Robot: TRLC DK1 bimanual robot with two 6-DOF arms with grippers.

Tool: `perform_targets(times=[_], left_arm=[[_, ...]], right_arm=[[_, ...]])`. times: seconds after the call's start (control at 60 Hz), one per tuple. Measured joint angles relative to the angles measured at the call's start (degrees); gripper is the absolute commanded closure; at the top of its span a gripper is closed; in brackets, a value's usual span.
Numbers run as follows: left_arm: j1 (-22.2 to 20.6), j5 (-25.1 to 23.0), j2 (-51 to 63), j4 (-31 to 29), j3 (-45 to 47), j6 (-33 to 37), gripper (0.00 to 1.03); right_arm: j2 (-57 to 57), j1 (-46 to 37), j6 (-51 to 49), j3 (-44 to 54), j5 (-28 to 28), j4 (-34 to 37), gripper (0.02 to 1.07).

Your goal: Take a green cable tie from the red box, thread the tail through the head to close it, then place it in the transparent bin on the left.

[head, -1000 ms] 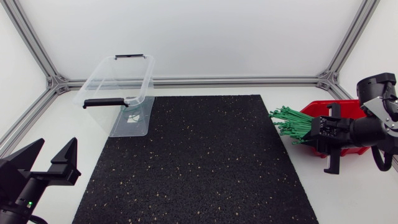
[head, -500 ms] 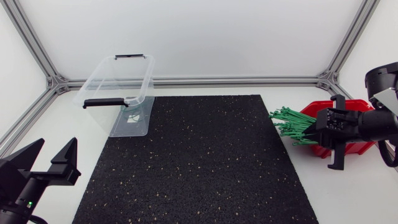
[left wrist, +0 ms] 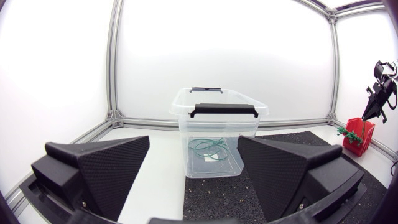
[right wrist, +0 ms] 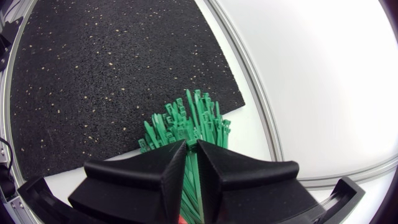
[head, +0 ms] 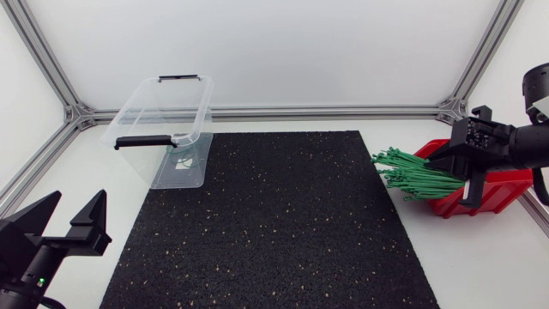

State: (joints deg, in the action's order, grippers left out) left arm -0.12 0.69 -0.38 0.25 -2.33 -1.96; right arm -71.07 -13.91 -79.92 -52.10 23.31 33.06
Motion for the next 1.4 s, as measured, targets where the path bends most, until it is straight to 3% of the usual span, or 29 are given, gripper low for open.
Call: perform_targets(times=[0.117, 0.217, 0.283, 0.35, 0.467, 0.55, 0.85, 1.15, 1.283, 1.4], left_arm=[[0.0, 0.0, 0.0, 0.0, 0.0, 0.0, 0.04], [0.0, 0.0, 0.0, 0.0, 0.0, 0.0, 0.04], [0.0, 0.0, 0.0, 0.0, 0.0, 0.0, 0.04], [0.0, 0.0, 0.0, 0.0, 0.0, 0.0, 0.04], [0.0, 0.0, 0.0, 0.0, 0.0, 0.0, 0.04], [0.0, 0.0, 0.0, 0.0, 0.0, 0.0, 0.04], [0.0, 0.0, 0.0, -0.02, 0.0, 0.0, 0.04], [0.0, 0.0, 0.0, -0.02, 0.0, 0.0, 0.04], [0.0, 0.0, 0.0, 0.0, 0.0, 0.0, 0.04], [0.0, 0.0, 0.0, 0.0, 0.0, 0.0, 0.04]], right_arm=[[-0.33, -0.85, 0.92, -2.32, 0.94, 0.63, 0.88], [-1.01, -0.85, 1.46, -2.78, 0.96, 0.63, 0.57], [-2.12, -0.85, 1.55, -2.78, 0.94, 0.66, 0.54], [-3.19, -0.83, 1.6, -2.69, 0.94, 0.66, 0.34], [-3.52, -0.68, 1.95, -2.32, 0.94, 0.66, 0.32], [-3.41, -0.68, 1.95, -2.3, 0.98, 1.27, 0.24], [-2.89, -0.83, 1.16, -2.3, 0.94, 2.54, 0.25], [-3.32, 1.79, -0.74, 1.05, -0.85, 0.63, 0.63], [-3.45, 3.06, -1.14, 4.31, -1.99, -3.34, 0.71], [-3.52, 3.74, -1.14, 6.16, -3.04, -6.86, 0.71]])
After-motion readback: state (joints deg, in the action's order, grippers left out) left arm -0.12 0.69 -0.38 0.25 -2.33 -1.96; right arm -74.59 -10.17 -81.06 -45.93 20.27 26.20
